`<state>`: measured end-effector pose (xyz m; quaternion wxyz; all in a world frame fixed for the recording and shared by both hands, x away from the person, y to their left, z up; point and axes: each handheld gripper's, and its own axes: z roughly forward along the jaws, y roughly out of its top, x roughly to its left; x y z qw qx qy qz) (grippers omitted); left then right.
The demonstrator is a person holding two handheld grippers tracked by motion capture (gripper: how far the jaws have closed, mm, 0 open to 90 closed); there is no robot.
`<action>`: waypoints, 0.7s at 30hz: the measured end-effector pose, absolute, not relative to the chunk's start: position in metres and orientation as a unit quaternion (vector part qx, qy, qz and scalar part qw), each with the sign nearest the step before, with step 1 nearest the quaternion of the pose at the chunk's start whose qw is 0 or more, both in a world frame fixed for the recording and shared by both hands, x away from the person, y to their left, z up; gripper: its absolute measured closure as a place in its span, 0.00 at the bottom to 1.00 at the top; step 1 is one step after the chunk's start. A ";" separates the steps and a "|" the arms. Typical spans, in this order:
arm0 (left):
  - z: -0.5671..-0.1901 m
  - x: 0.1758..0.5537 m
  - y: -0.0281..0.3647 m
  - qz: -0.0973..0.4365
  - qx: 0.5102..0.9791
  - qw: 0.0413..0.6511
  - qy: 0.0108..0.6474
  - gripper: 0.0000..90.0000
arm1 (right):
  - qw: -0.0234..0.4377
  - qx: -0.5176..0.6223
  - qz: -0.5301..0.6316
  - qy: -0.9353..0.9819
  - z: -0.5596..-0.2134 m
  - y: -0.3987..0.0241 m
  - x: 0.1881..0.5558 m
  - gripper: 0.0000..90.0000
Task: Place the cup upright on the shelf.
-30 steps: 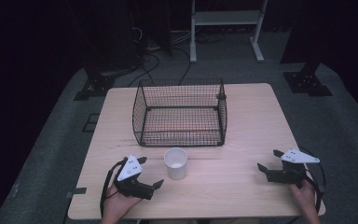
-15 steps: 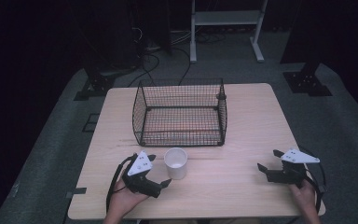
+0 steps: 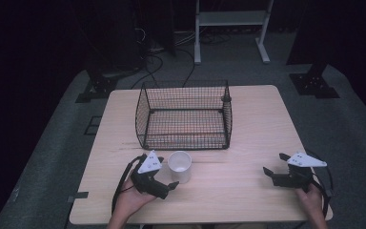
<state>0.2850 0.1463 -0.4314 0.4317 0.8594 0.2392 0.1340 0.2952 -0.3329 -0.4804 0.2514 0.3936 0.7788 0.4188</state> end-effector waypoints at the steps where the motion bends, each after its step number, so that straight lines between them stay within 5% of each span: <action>1: -0.431 0.286 0.145 0.132 0.862 0.428 0.237 0.02 | 0.251 0.394 0.419 0.779 -0.480 -0.333 0.295 0.15; 21: -0.430 0.312 0.120 0.106 0.886 0.385 0.234 0.05 | 0.250 0.394 0.421 0.778 -0.480 -0.333 0.295 0.15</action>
